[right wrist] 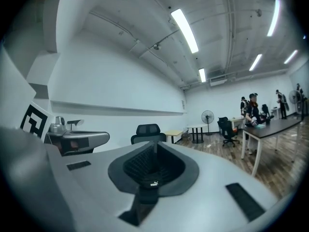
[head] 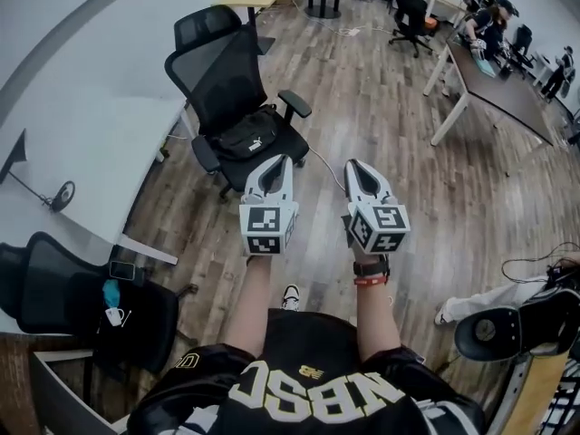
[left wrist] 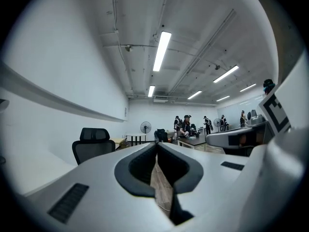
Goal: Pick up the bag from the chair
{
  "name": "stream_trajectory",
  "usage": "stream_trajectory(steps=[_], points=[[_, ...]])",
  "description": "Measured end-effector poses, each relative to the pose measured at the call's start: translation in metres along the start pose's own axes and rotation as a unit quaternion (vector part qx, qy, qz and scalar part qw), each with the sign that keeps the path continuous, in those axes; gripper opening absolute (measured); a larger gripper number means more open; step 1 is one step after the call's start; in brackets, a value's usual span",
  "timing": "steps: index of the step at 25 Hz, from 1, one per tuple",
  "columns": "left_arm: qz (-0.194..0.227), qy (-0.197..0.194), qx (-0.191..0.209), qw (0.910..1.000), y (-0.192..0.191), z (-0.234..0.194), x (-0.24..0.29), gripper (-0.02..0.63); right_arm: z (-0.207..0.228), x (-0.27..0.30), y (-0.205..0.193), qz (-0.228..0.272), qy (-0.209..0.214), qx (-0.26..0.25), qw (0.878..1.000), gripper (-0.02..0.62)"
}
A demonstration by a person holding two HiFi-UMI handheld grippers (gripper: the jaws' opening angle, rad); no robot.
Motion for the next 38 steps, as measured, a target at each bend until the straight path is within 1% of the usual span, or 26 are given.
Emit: stream_trajectory(steps=[3,7,13,17,21,25,29,33,38], points=[[0.0,0.014,-0.019,0.9997,-0.008,-0.041,0.021,0.021,-0.013,0.05,-0.005,-0.009,0.017,0.004,1.0,0.026],[-0.01,0.056,-0.033,0.9978,-0.018,-0.094,0.027,0.022,-0.044,0.107,-0.013,-0.033,0.067,-0.007,0.997,0.026],[-0.016,0.113,-0.047,0.9923,-0.028,-0.156,0.038,0.021,-0.075,0.177,-0.024,-0.047,0.135,-0.013,0.99,0.026],[-0.024,0.152,-0.047,0.987,-0.041,-0.193,0.063,0.023,-0.085,0.236,-0.033,-0.053,0.186,-0.015,0.981,0.034],[-0.021,0.185,-0.042,0.9816,-0.042,-0.227,0.115,0.023,-0.073,0.307,-0.03,-0.05,0.228,-0.02,0.972,0.037],[-0.017,0.21,-0.041,0.9767,-0.038,-0.249,0.176,0.023,-0.046,0.375,-0.023,-0.051,0.256,-0.021,0.965,0.041],[-0.03,0.239,-0.044,0.9695,-0.043,-0.269,0.223,0.023,-0.021,0.435,-0.023,-0.062,0.278,-0.02,0.958,0.043],[-0.038,0.266,-0.054,0.9617,-0.052,-0.289,0.254,0.023,-0.004,0.482,-0.036,-0.086,0.298,-0.016,0.95,0.049],[-0.071,0.295,-0.08,0.9496,-0.081,-0.316,0.271,0.023,-0.001,0.523,-0.069,-0.14,0.326,-0.018,0.935,0.096]])
Point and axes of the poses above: the fingertips, and each gripper's own axes: x forward along the fingers, z to its right, y out of its top, the point moved 3 cm from there along -x, backward along the fingers, and after that the axes turned 8 degrees about -x, right-handed, at the moved point
